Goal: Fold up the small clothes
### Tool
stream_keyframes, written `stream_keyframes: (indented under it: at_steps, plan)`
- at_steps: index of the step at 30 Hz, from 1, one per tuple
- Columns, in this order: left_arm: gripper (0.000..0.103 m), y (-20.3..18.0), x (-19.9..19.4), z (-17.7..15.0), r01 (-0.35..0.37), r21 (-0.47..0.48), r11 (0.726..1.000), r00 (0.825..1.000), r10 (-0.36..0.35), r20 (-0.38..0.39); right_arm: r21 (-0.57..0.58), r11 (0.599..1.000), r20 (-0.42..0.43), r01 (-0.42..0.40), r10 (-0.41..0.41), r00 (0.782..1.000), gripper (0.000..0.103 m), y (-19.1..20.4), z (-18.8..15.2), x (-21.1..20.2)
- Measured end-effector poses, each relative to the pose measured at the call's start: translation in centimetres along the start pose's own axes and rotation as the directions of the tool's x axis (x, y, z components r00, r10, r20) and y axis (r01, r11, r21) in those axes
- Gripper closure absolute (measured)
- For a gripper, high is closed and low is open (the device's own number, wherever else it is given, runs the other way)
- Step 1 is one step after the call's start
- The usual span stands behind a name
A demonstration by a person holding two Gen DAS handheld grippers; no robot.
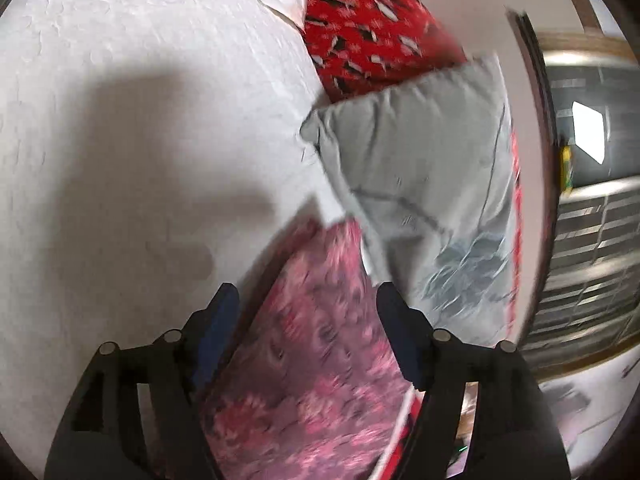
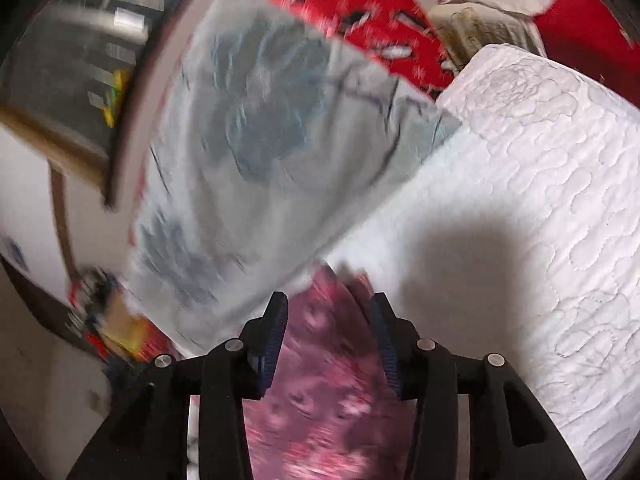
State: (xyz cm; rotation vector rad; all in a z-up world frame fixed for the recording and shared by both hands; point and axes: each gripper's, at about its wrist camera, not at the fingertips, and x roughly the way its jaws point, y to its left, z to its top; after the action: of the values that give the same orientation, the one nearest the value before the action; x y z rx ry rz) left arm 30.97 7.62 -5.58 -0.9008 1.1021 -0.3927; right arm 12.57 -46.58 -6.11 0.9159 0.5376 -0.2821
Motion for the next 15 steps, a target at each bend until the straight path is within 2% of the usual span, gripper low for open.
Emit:
stream_keyframes:
  at_steps: [3, 6, 8, 10, 12, 14, 15]
  plan:
    - [0.033, -1.9, 2.1, -1.4, -0.105, 0.128, 0.986, 0.994, 0.105, 0.007, -0.064, 0.994, -0.039, 0.084, -0.086, 0.995, 0.056, 1.2, -0.4, 2.7]
    - [0.033, -3.0, 4.1, -2.2, -0.245, 0.242, 0.939, 0.969, 0.244, 0.036, -0.131, 0.982, -0.052, 0.136, -0.144, 0.988, 0.06, 2.7, -1.0, 5.0]
    - [0.033, -3.1, 4.5, -2.5, -0.274, 0.27, 0.923, 0.961, 0.27, 0.053, -0.208, 0.971, -0.048, 0.121, -0.134, 0.99, 0.099, 4.3, -1.1, 5.7]
    - [0.032, -3.6, 4.6, -2.6, -0.296, 0.309, 0.904, 0.955, 0.286, 0.078, -0.262, 0.956, 0.045, 0.136, -0.129, 0.991, 0.099, 5.5, -0.7, 4.6]
    - [0.032, -3.9, 4.8, -2.8, -0.34, 0.331, 0.88, 0.941, 0.323, 0.107, -0.204, 0.966, 0.113, 0.156, -0.135, 0.984, 0.099, 4.7, 0.3, 3.7]
    - [0.032, -4.1, 5.2, -2.6, -0.37, 0.341, 0.864, 0.929, 0.351, 0.119, -0.121, 0.975, 0.086, 0.184, -0.175, 0.981, 0.099, 2.5, 1.0, 4.5]
    - [0.032, -4.2, 5.5, -2.6, -0.395, 0.354, 0.848, 0.918, 0.377, 0.12, -0.102, 0.966, 0.03, 0.239, -0.237, 0.971, 0.099, 1.3, 0.9, 5.7]
